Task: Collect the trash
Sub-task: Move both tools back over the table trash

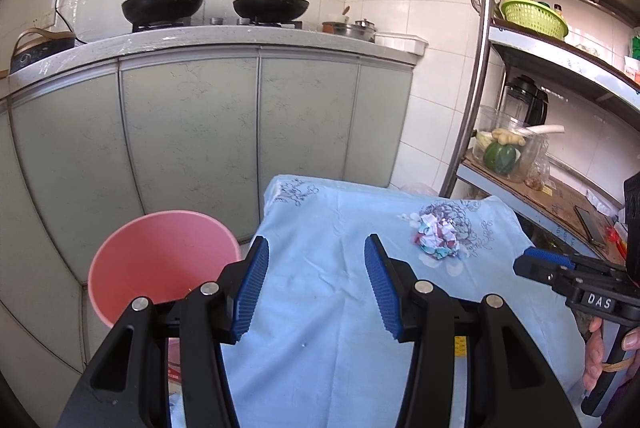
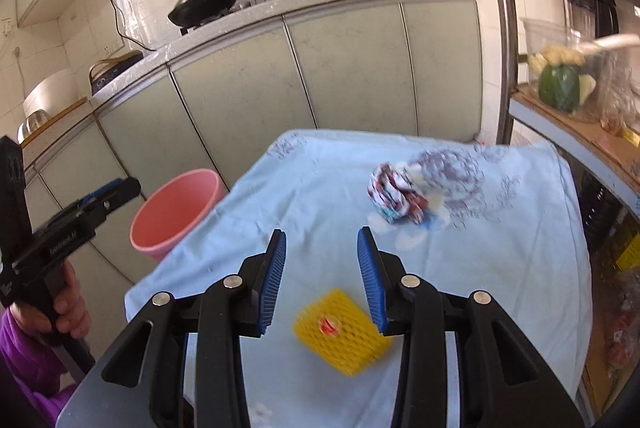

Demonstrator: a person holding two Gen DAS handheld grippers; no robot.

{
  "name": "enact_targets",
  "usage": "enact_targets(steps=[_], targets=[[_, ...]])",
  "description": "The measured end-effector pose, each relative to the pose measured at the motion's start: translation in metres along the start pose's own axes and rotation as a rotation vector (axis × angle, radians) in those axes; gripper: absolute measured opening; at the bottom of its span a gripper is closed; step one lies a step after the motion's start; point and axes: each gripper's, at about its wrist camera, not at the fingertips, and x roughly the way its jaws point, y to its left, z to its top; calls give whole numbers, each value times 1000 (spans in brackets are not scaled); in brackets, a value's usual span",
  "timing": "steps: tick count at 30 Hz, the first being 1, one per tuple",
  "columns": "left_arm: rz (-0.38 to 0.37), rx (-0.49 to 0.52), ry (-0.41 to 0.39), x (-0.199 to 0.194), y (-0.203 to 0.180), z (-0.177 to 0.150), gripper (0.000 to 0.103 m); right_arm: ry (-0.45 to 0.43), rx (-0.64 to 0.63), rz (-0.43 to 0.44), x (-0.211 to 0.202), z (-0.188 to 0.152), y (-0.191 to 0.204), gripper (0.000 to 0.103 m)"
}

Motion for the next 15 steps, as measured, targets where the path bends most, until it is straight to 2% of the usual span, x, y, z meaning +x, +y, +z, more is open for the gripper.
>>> enact_targets(steps=[6, 15], targets=[[-29, 37, 36, 16, -15, -5, 49, 131, -25, 27, 19, -27, -11, 38], [-47, 73, 90, 37, -33, -11, 49, 241, -53, 9, 53, -50, -18, 38]])
